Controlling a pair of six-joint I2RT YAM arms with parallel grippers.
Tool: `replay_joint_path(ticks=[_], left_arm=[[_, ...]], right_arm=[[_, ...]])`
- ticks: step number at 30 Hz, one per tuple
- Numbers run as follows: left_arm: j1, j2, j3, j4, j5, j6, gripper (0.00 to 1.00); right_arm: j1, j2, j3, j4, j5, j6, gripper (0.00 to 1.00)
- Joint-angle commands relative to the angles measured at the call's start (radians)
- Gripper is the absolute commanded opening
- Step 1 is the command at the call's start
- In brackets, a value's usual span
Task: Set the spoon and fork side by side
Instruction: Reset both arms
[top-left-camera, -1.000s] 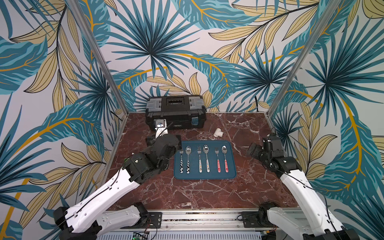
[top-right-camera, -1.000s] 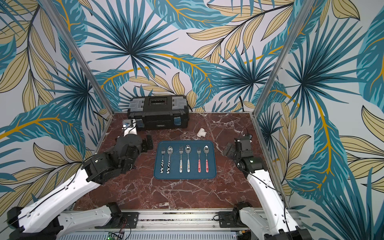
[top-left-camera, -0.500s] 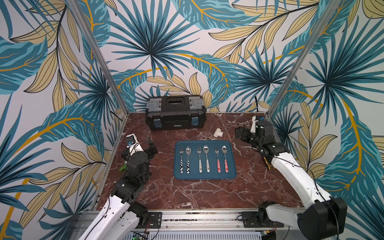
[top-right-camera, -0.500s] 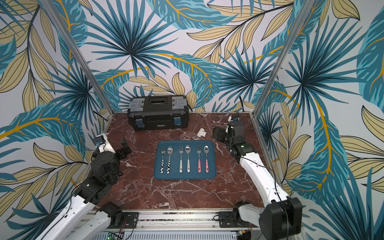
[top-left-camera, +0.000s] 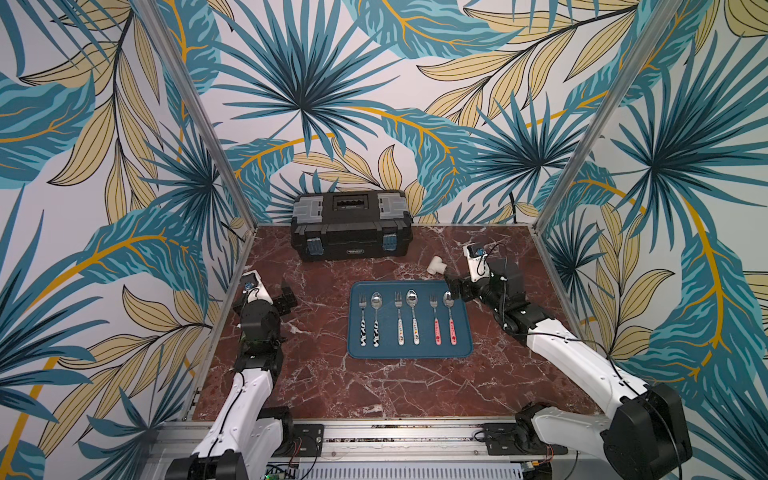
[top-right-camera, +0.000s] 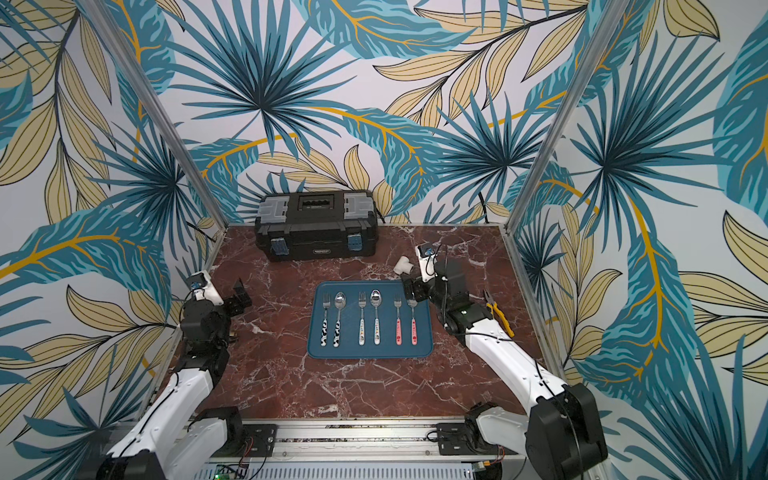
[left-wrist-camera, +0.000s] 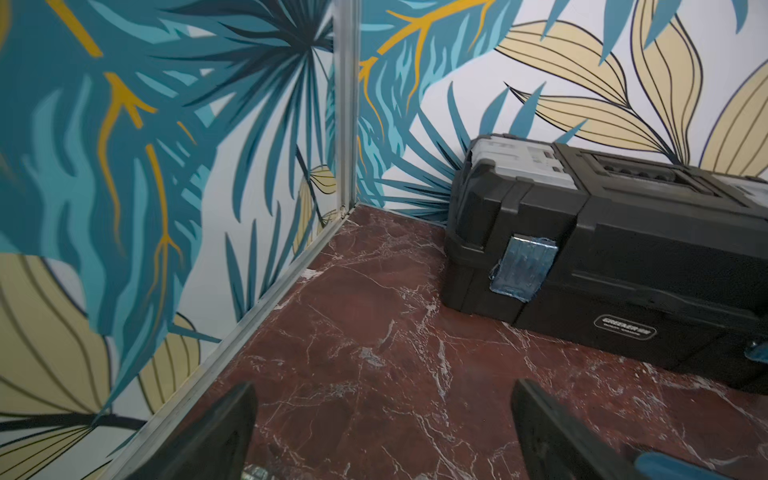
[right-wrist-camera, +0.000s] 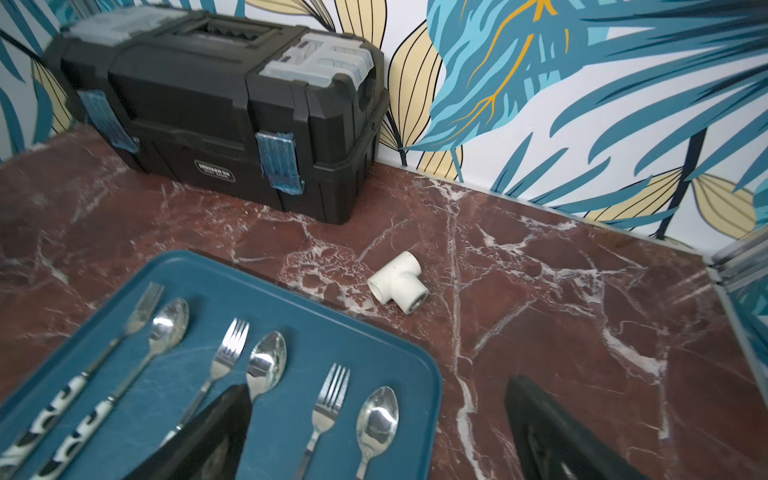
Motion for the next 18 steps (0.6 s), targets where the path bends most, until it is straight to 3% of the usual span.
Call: replay_joint_path(ticks=[1,7,10,13,15,18], left_arm=[[0.008,0.134,-0.083,0.255,0.089,0.002,1.00],[-0.024,0.427,-0.079,0.531,0.103,0.063,1.00],[-0.094,0.442,-0.054,0.495,0.014,0.117,1.00],[-0.138,0.627,-0.056,0.731,0.002,0.189,1.00],[-0.146,0.530,0.007,0.441,0.025,0.184,1.00],[-0.155,0.589,0.025,0.518,0.042,0.218,1.00]], right_arm=[[-0.018,-0.024,-0.022,0.047,0.102,-0.068,1.00],[-0.063,-0.047,-0.075,0.074,0.137,-0.007,1.00],[-0.082,-0.086,-0.131,0.132,0.202,-0.045,0.99],[-0.119,-0.120,-0.192,0.214,0.241,-0.032,0.99],[-0.138,-0.135,-0.238,0.252,0.276,-0.039,0.99],[-0.163,-0.110,-0.319,0.350,0.294,-0.036,0.99]])
